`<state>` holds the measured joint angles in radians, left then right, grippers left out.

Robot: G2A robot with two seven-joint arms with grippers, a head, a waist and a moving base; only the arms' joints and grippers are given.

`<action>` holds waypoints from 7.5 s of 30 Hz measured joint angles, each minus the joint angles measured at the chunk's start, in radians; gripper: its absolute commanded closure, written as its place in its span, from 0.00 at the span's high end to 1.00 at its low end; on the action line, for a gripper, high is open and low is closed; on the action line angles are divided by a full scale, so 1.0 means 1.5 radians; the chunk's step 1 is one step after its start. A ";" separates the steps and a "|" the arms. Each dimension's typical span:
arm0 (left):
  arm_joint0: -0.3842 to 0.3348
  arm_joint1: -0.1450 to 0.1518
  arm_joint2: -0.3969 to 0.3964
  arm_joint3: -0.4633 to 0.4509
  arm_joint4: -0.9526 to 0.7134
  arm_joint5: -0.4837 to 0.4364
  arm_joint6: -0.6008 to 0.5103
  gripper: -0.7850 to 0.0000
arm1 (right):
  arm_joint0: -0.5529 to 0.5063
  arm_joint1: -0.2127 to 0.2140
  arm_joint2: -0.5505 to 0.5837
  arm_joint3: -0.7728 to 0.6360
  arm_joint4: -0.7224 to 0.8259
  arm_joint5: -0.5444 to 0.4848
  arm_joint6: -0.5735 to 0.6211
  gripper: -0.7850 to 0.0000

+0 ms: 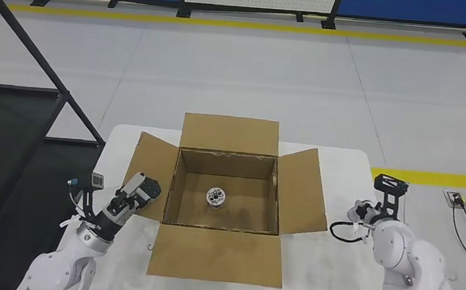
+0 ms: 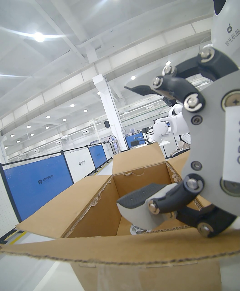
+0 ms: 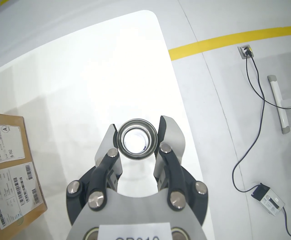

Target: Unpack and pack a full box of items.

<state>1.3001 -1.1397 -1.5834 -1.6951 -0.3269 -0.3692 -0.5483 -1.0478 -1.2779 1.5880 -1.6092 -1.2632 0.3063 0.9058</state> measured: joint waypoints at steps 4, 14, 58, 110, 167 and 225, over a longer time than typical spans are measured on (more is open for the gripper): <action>0.000 0.000 0.000 0.000 0.000 0.000 0.000 1.00 | 0.012 -0.001 -0.006 0.021 0.007 0.002 -0.004 0.02; 0.000 0.000 0.000 0.000 0.000 0.000 0.000 1.00 | 0.023 -0.001 -0.016 0.045 0.008 0.002 -0.001 0.22; 0.000 0.000 0.000 0.000 0.000 0.000 0.000 1.00 | 0.025 -0.019 -0.284 -0.344 0.032 -0.153 -0.061 1.00; 0.000 0.000 0.000 0.000 0.000 0.000 0.000 1.00 | 0.515 -0.282 -0.696 0.617 0.262 -0.184 -0.029 0.19; 0.000 0.000 0.000 0.000 0.000 0.000 0.000 1.00 | -0.089 -0.099 -0.063 -0.317 0.082 -0.157 -0.182 0.00; 0.000 0.000 0.000 0.000 0.000 0.000 0.000 1.00 | -0.186 -0.043 0.088 -0.126 0.050 -0.105 0.081 0.00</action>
<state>1.3001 -1.1397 -1.5834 -1.6951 -0.3269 -0.3692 -0.5483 -1.3274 -1.3422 1.7205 -1.7982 -1.1882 0.1484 1.0270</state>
